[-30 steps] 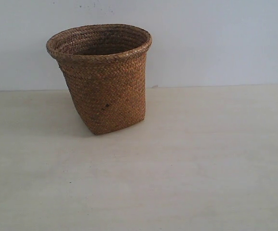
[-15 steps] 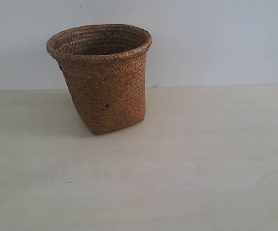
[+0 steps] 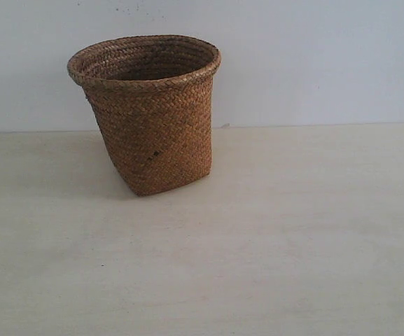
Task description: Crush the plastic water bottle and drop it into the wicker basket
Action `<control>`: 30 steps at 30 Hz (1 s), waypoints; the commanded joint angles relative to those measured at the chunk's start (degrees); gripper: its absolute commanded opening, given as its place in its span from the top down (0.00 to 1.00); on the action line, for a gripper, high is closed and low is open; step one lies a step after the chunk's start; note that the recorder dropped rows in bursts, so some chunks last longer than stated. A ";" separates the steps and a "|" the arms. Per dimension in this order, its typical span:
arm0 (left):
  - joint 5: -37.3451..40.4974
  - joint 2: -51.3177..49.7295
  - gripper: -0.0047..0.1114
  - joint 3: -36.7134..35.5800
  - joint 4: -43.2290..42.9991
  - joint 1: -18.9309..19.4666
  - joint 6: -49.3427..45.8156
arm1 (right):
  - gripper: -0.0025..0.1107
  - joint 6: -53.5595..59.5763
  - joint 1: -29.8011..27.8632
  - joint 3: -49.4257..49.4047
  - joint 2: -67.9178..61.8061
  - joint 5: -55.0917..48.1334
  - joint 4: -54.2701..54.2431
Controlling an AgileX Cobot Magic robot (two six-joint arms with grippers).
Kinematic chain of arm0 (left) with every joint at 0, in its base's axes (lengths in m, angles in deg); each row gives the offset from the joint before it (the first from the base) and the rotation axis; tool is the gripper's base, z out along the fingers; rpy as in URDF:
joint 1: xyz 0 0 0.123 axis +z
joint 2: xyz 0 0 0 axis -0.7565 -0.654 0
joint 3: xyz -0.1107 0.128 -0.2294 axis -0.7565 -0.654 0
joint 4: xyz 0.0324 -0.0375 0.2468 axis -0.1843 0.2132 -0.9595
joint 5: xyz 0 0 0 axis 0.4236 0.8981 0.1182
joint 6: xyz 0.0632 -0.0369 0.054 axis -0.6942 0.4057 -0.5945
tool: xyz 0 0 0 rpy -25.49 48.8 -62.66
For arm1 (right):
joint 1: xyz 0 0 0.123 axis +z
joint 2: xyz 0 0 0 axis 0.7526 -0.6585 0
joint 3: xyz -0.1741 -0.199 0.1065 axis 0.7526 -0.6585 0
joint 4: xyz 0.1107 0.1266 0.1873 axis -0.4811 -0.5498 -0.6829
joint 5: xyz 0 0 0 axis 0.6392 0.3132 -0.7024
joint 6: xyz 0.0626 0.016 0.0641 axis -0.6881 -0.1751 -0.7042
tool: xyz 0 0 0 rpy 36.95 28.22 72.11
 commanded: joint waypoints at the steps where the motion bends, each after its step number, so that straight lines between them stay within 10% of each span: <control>1: -0.82 0.16 0.93 -0.16 0.65 0.13 0.56 | 0.98 -0.40 0.77 -3.08 0.18 3.77 -1.82; 30: -0.92 0.16 0.93 -0.16 0.65 0.13 0.56 | 0.98 5.20 7.71 -3.08 2.46 -10.80 -1.73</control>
